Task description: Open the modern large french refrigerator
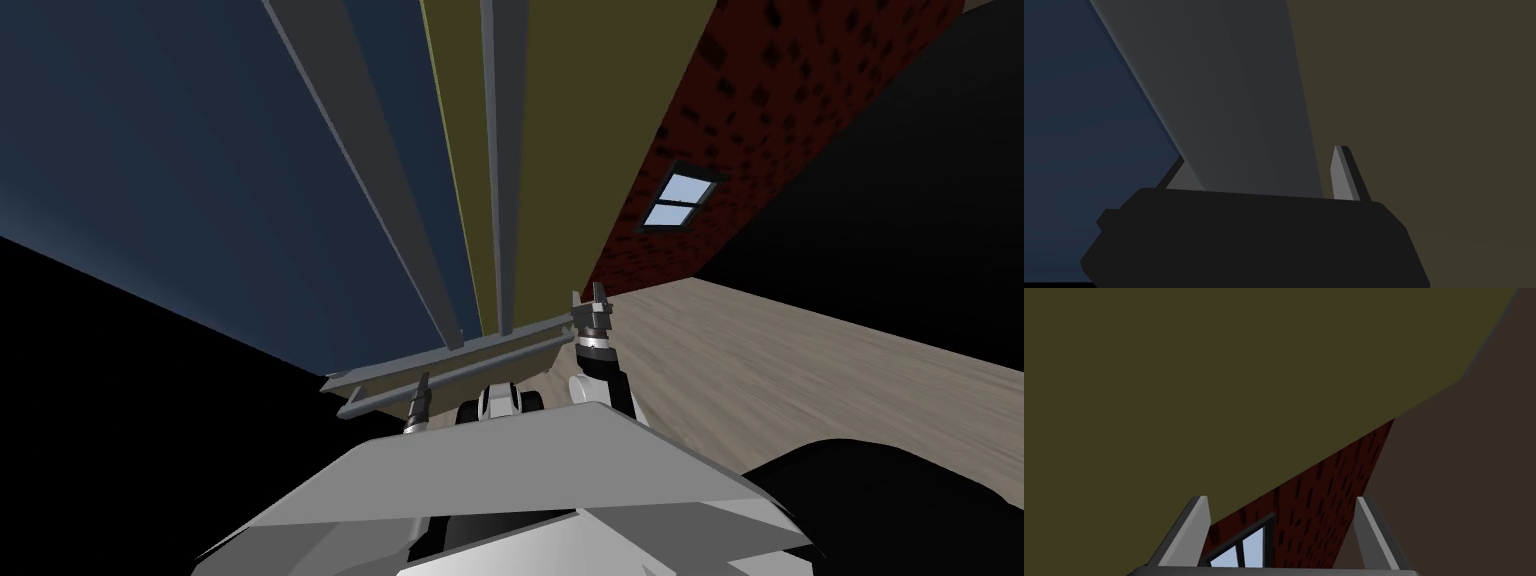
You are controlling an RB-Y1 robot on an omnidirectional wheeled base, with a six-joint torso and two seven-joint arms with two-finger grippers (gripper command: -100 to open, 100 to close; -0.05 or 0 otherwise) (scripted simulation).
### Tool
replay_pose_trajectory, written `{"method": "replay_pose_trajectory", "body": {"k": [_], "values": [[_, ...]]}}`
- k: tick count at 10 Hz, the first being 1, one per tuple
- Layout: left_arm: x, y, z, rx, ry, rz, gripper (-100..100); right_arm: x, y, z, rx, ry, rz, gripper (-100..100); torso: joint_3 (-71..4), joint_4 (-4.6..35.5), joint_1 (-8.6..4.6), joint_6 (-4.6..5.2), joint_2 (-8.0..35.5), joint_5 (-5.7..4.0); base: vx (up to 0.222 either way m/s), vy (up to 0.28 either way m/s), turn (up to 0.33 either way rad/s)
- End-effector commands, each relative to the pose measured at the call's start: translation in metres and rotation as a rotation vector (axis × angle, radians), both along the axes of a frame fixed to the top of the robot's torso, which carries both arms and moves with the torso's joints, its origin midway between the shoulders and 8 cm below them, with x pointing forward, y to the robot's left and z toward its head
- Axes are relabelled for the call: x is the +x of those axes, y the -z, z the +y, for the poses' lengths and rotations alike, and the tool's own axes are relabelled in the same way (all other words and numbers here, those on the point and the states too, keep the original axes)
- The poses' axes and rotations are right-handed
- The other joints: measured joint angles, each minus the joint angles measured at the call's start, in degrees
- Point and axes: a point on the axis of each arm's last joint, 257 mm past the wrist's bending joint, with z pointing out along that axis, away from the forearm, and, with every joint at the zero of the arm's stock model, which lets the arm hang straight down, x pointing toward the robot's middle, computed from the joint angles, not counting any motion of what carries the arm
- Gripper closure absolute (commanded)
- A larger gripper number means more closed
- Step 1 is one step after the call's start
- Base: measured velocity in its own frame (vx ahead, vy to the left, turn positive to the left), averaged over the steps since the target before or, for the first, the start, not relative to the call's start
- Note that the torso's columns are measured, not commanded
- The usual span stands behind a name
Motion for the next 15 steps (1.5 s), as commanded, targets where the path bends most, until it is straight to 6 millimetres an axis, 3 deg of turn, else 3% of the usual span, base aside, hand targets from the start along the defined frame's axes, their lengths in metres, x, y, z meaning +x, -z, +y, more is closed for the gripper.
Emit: {"method": "replay_pose_trajectory", "body": {"k": [1, 6, 9, 12, 15], "values": [[0.006, -0.004, 0.000, 0.002, 0.012, -0.002, 100, 0.000, 0.000, 0.000, 0.000, 0.000, 0.000, 0, 0.2, 0.1, -0.14, 0.06, 0.3, -0.06, -0.075, -0.007, -0.006], [0.014, -0.007, 0.006, 0.006, 0.022, 0.006, 100, 0.000, 0.000, 0.000, 0.000, -0.001, -0.001, 0, 0.0, 0.3, -0.45, 0.04, 0.2, -0.32, -0.146, -0.054, 0.017], [0.040, -0.004, -0.001, -0.002, 0.077, 0.007, 100, 0.000, 0.000, 0.000, 0.000, 0.000, 0.000, 0, 0.1, 0.2, -0.48, 0.05, 0.3, -0.24, -0.091, -0.050, 0.160], [0.047, -0.001, -0.003, -0.005, 0.093, 0.014, 100, 0.000, 0.000, 0.000, 0.000, 0.000, 0.000, 0, 0.1, 0.2, -0.42, 0.13, 0.3, -0.18, -0.088, -0.029, 0.063], [0.073, -0.003, -0.006, -0.002, 0.143, 0.012, 100, 0.000, 0.000, 0.000, 0.000, 0.000, -0.001, 0, 0.1, 0.1, -0.42, 0.07, 0.3, -0.17, -0.101, -0.045, 0.151]]}}
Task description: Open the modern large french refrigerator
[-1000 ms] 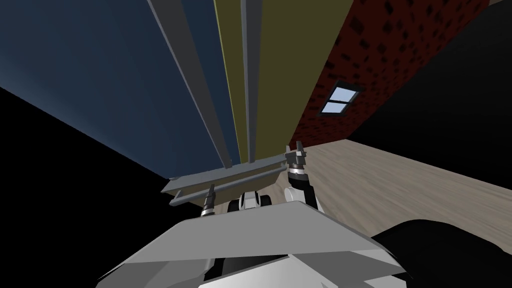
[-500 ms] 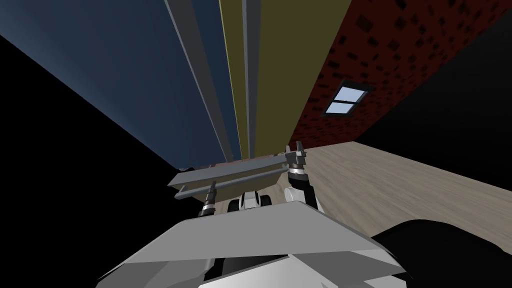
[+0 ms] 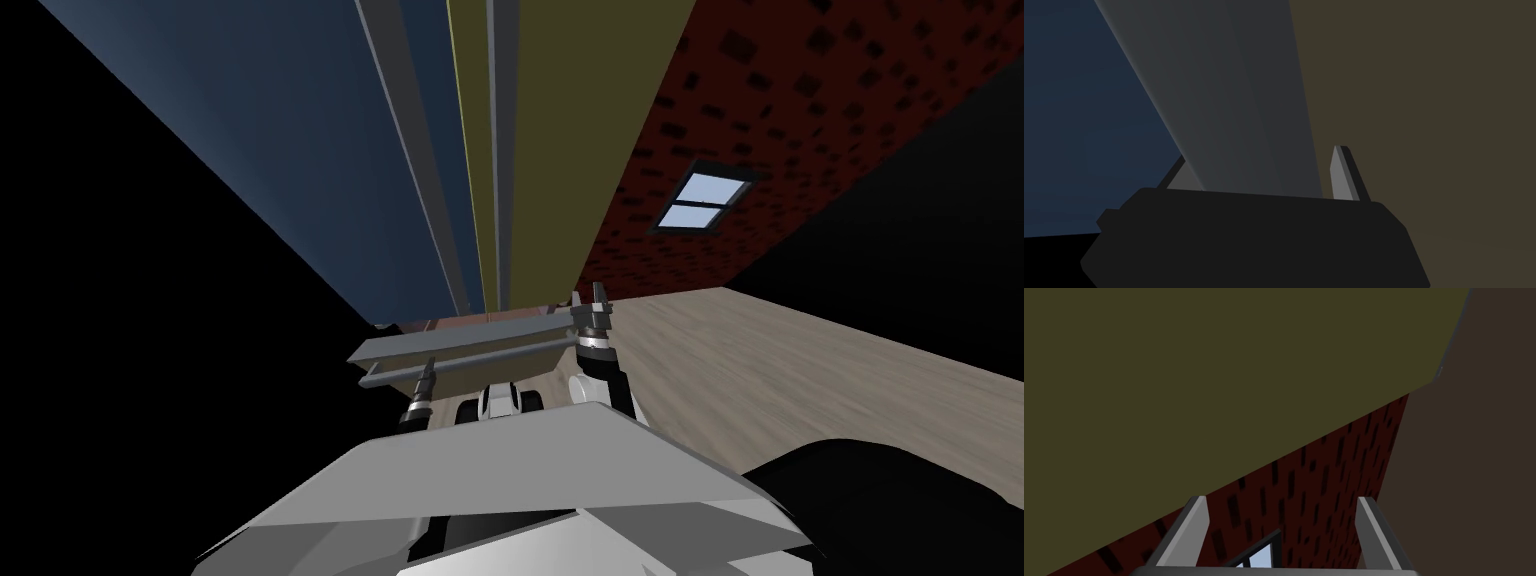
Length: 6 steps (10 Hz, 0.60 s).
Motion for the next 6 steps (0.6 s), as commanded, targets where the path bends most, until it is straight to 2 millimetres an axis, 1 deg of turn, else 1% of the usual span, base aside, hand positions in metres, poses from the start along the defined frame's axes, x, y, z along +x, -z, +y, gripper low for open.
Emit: {"method": "replay_pose_trajectory", "body": {"k": [1, 2, 4, 5, 6], "values": [[0.012, 0.004, -0.004, 0.000, 0.026, 0.016, 100, 0.000, 0.000, 0.000, 0.000, 0.000, 0.000, 0, 0.0, 0.1, -0.01, -0.01, 0.1, -0.05, -0.101, -0.025, 0.046], [0.021, 0.003, -0.005, 0.003, 0.041, 0.015, 100, 0.000, 0.000, 0.000, 0.000, 0.000, 0.000, 0, 0.0, 0.1, -0.01, 0.06, 0.0, -0.03, -0.095, -0.018, 0.075], [0.037, 0.001, -0.005, 0.010, 0.069, 0.020, 100, 0.000, 0.000, 0.000, 0.000, 0.000, 0.000, 0, 0.0, 0.0, 0.02, -0.09, 0.0, -0.11, -0.117, -0.041, 0.167], [0.034, -0.001, -0.008, 0.005, 0.064, 0.007, 100, 0.000, 0.000, 0.000, 0.000, 0.000, 0.000, 0, 0.0, 0.1, 0.03, -0.16, 0.1, -0.15, -0.058, -0.024, 0.033], [0.034, 0.000, -0.008, 0.006, 0.070, 0.010, 100, 0.000, 0.000, 0.000, 0.000, 0.000, 0.000, 0, -0.1, 0.1, 0.04, -0.06, -0.1, -0.15, -0.119, -0.002, 0.021]]}}
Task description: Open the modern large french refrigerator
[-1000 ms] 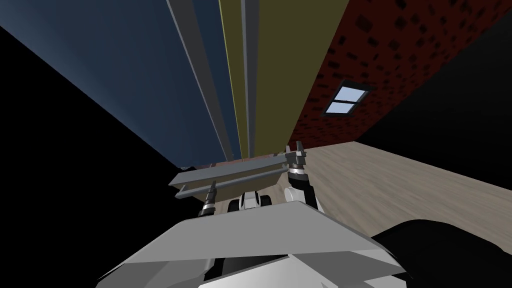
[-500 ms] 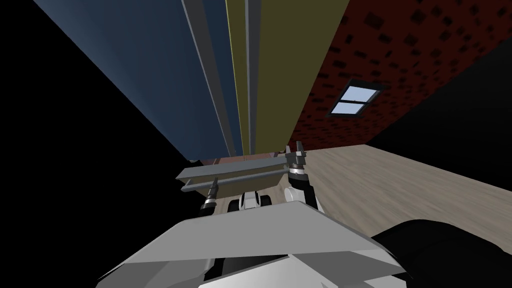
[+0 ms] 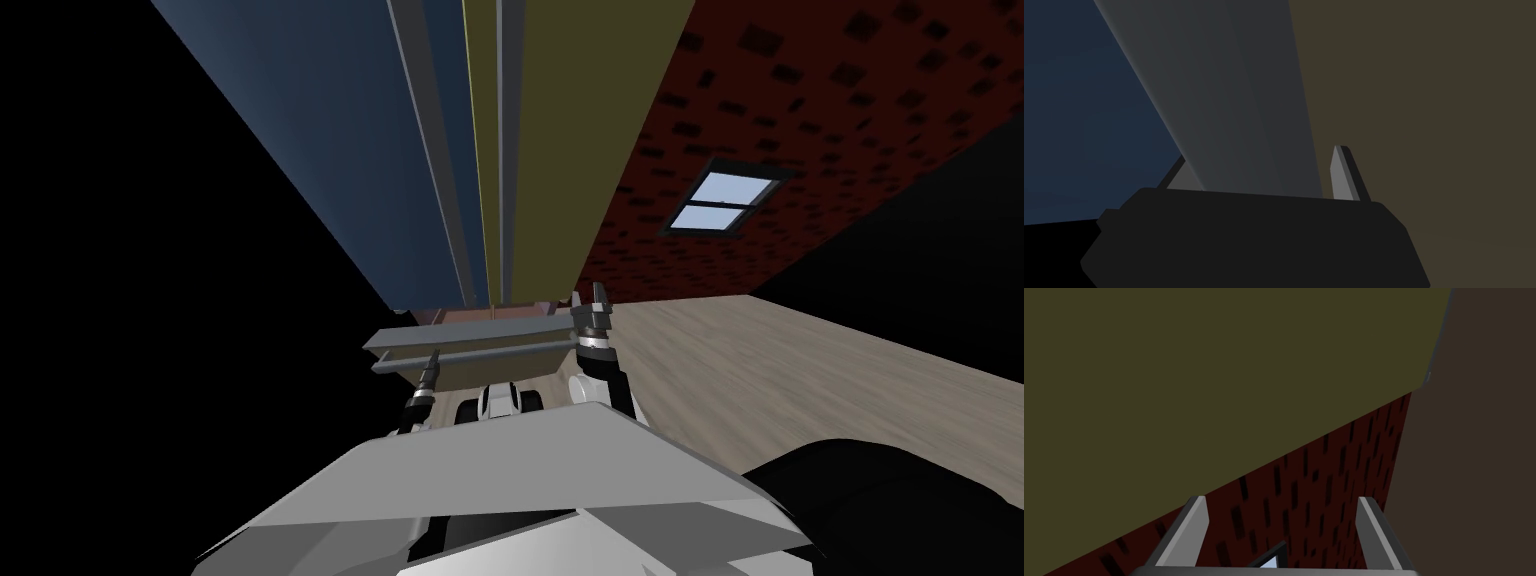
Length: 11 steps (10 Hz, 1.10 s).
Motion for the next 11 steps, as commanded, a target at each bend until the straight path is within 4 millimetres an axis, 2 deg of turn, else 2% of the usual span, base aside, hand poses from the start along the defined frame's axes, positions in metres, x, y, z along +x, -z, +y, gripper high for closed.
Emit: {"method": "replay_pose_trajectory", "body": {"k": [1, 4, 7, 8, 10, 11], "values": [[0.000, 0.000, 0.000, 0.002, 0.007, 0.002, 100, 0.000, 0.000, 0.000, 0.000, 0.000, 0.000, 0, 0.1, 0.0, 0.01, -0.03, 0.2, 0.02, -0.171, -0.016, 0.023], [-0.001, 0.000, 0.001, 0.006, 0.016, 0.005, 100, 0.000, 0.000, 0.000, 0.000, 0.000, 0.000, 0, 0.2, 0.0, -0.06, -0.01, 0.3, 0.02, -0.194, -0.016, 0.026], [0.001, 0.000, -0.001, 0.003, 0.007, 0.003, 100, 0.000, 0.000, 0.000, 0.000, 0.000, 0.000, 0, -0.1, 0.0, -0.06, 0.06, 0.0, -0.02, -0.108, 0.014, -0.024], [0.024, -0.010, 0.005, 0.000, 0.012, -0.002, -100, 0.000, 0.000, 0.000, 0.000, 0.000, 0.000, 0, 0.1, 0.0, -0.02, 0.02, 0.2, 0.02, -0.131, 0.000, -0.006], [0.024, -0.010, 0.005, 0.000, 0.012, -0.001, -100, 0.000, 0.000, 0.000, 0.000, 0.000, 0.000, 0, 0.1, 0.1, -0.22, 0.03, 0.1, -0.08, -0.055, -0.027, 0.006], [0.035, -0.015, 0.008, 0.001, 0.013, 0.000, -100, 0.000, 0.000, 0.000, 0.000, 0.000, 0.000, 0, 0.0, 0.0, -0.17, 0.02, 0.0, -0.05, -0.032, -0.023, 0.005]]}}
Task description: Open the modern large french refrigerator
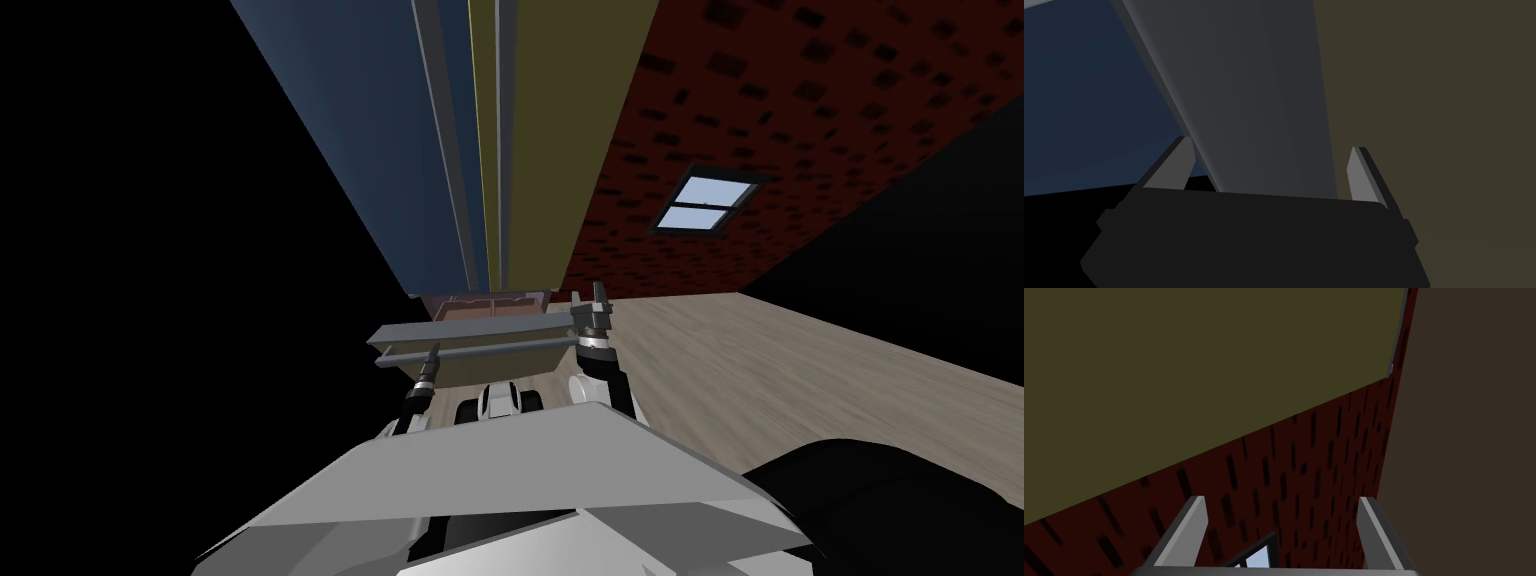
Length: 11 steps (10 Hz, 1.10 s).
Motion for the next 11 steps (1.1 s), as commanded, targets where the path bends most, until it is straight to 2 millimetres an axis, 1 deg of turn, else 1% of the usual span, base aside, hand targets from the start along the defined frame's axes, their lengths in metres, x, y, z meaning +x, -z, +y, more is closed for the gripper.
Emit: {"method": "replay_pose_trajectory", "body": {"k": [1, 3, 5, 6, 7, 8, 9, 10, 11], "values": [[0.023, -0.010, 0.006, 0.001, 0.002, -0.003, -100, 0.000, 0.000, 0.000, 0.000, 0.000, 0.000, 0, 0.0, 0.0, 0.05, 0.02, 0.1, 0.02, -0.070, -0.019, -0.002], [0.023, -0.010, 0.006, 0.001, 0.002, -0.003, -100, 0.000, 0.000, 0.000, 0.000, 0.000, 0.000, 0, 0.2, 0.2, 0.05, -0.03, 0.4, -0.05, -0.042, -0.015, 0.001], [0.045, -0.021, 0.012, 0.001, 0.003, -0.003, -100, 0.000, 0.000, 0.000, 0.000, 0.000, 0.000, 0, 0.2, 0.3, -0.10, -0.02, 0.5, -0.18, -0.066, -0.017, 0.006], [0.045, -0.021, 0.012, 0.001, 0.003, -0.003, -100, 0.000, 0.000, 0.000, 0.000, 0.000, 0.000, 0, 0.3, 0.4, -0.25, 0.03, 0.7, -0.24, -0.062, -0.020, 0.001], [0.055, -0.027, 0.015, 0.001, 0.002, -0.003, -100, 0.000, 0.000, 0.000, 0.000, 0.000, 0.000, 0, 0.3, 0.4, -0.29, 0.03, 0.6, -0.26, -0.062, -0.020, -0.007], [0.055, -0.027, 0.015, 0.001, 0.002, -0.003, -100, 0.000, 0.000, 0.000, 0.000, 0.000, 0.000, 0, 0.3, 0.5, -0.33, -0.01, 0.7, -0.35, -0.049, -0.015, -0.003], [0.066, -0.034, 0.017, 0.001, 0.002, -0.003, -100, 0.000, 0.000, 0.000, 0.000, 0.000, 0.000, 0, 0.3, 0.6, -0.31, -0.04, 0.7, -0.40, -0.052, -0.025, -0.001], [0.066, -0.034, 0.017, 0.001, 0.002, -0.003, -100, 0.000, 0.000, 0.000, 0.000, 0.000, 0.000, 0, 0.3, 0.6, -0.33, -0.06, 0.7, -0.43, -0.047, -0.018, 0.007], [0.059, -0.021, 0.020, 0.001, -0.005, 0.028, -100, 0.000, 0.000, 0.000, 0.000, 0.000, 0.000, 0, 0.4, 0.6, -0.33, -0.05, 0.8, -0.44, -0.016, 0.001, -0.005]]}}
